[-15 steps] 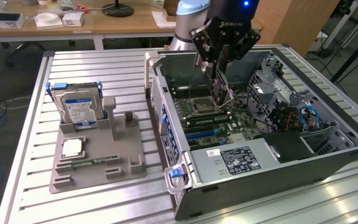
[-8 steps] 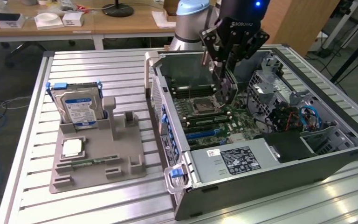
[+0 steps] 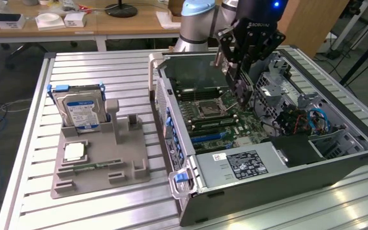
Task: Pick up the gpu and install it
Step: 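Insert the gpu into the slot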
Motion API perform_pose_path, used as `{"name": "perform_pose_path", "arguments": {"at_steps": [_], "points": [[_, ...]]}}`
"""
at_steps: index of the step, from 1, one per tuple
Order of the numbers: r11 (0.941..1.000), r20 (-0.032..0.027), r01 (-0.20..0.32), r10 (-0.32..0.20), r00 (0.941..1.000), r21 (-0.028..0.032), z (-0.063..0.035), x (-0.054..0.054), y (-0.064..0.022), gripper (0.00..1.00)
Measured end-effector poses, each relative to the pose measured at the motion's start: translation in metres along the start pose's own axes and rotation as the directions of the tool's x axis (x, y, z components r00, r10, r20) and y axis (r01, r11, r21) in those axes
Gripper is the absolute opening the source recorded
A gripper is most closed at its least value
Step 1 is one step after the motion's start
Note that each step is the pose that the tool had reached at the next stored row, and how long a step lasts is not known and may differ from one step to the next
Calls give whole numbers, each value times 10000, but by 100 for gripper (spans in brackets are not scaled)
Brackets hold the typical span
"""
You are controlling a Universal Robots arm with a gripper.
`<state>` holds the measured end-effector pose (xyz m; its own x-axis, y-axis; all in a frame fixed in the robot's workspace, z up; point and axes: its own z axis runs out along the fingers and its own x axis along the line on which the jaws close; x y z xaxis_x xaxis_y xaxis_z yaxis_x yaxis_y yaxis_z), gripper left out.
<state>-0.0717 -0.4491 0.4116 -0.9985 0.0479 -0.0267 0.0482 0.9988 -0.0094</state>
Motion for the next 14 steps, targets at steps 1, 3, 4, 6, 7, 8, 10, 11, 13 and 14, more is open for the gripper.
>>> {"name": "perform_pose_path", "arguments": {"at_steps": [1, 3, 4, 6, 7, 8, 10, 11, 13, 14], "points": [[10000, 0, 8, -8, 10000, 0, 0, -22, 1, 26], [10000, 0, 21, -21, 10000, 0, 2, -68, 3, 26], [10000, 0, 27, -27, 10000, 0, 2, -90, 4, 26], [10000, 0, 39, -39, 10000, 0, 3, -131, 6, 26], [10000, 0, 47, -47, 10000, 1, 3, -151, 7, 26], [10000, 1, 53, -53, 10000, -1, 5, -170, 8, 26], [10000, 1, 60, -60, 10000, -1, 5, -195, 9, 26], [10000, 0, 61, -61, 10000, -1, 5, -204, 10, 26], [10000, 0, 65, -65, 10000, -1, 6, -225, 11, 26], [10000, 1, 70, -70, 10000, -2, 7, -241, 12, 26]]}}
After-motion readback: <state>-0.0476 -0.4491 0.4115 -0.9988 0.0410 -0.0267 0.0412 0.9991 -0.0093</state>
